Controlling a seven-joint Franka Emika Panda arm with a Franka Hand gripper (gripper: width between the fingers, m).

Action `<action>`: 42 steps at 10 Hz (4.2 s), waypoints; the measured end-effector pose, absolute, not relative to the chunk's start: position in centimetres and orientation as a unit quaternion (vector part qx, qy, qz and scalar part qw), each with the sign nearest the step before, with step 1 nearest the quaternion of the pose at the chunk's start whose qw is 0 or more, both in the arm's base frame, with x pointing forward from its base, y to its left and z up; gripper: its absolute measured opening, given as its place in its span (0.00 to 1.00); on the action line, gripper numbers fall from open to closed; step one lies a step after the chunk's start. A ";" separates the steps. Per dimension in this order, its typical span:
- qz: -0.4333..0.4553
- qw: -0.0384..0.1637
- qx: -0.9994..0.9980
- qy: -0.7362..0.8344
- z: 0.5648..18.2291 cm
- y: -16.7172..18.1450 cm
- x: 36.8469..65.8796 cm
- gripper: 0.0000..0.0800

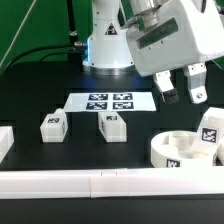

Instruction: Assemble stool

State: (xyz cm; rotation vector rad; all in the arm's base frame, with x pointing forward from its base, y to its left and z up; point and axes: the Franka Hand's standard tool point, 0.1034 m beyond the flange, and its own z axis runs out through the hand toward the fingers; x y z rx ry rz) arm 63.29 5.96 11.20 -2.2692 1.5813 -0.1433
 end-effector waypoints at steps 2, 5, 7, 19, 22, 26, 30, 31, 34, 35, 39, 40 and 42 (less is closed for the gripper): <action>-0.065 0.152 -0.894 0.417 10.7 4.0 62.9 0.81; -0.081 0.120 -0.948 0.284 10.1 3.4 62.7 0.81; -0.086 0.115 -0.960 0.239 10.0 3.3 62.7 0.81; 0.042 0.029 -0.999 -0.009 5.4 -0.8 58.1 0.81; 0.182 -0.001 -0.983 -0.011 4.5 -1.3 55.4 0.81; 0.298 0.007 -0.954 -0.011 4.3 -1.1 54.8 0.81; 0.364 -0.001 -0.931 -0.017 3.5 -1.4 53.9 0.81; 0.365 -0.001 -0.931 -0.017 3.4 -1.4 53.9 0.81; 0.384 0.000 -0.923 -0.012 2.8 -1.8 52.9 0.81; 0.397 0.000 -0.918 -0.012 2.2 -1.8 52.1 0.81; 0.428 0.001 -0.904 -0.007 1.6 -2.2 51.1 0.78; 0.428 0.002 -0.904 -0.007 1.5 -2.2 51.1 0.78; 0.428 0.002 -0.904 -0.007 1.5 -2.2 51.1 0.55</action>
Offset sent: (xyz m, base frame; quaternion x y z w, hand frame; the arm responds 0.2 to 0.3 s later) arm -0.0049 -0.0050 -0.0143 -0.0063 -0.0002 -0.2357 0.9718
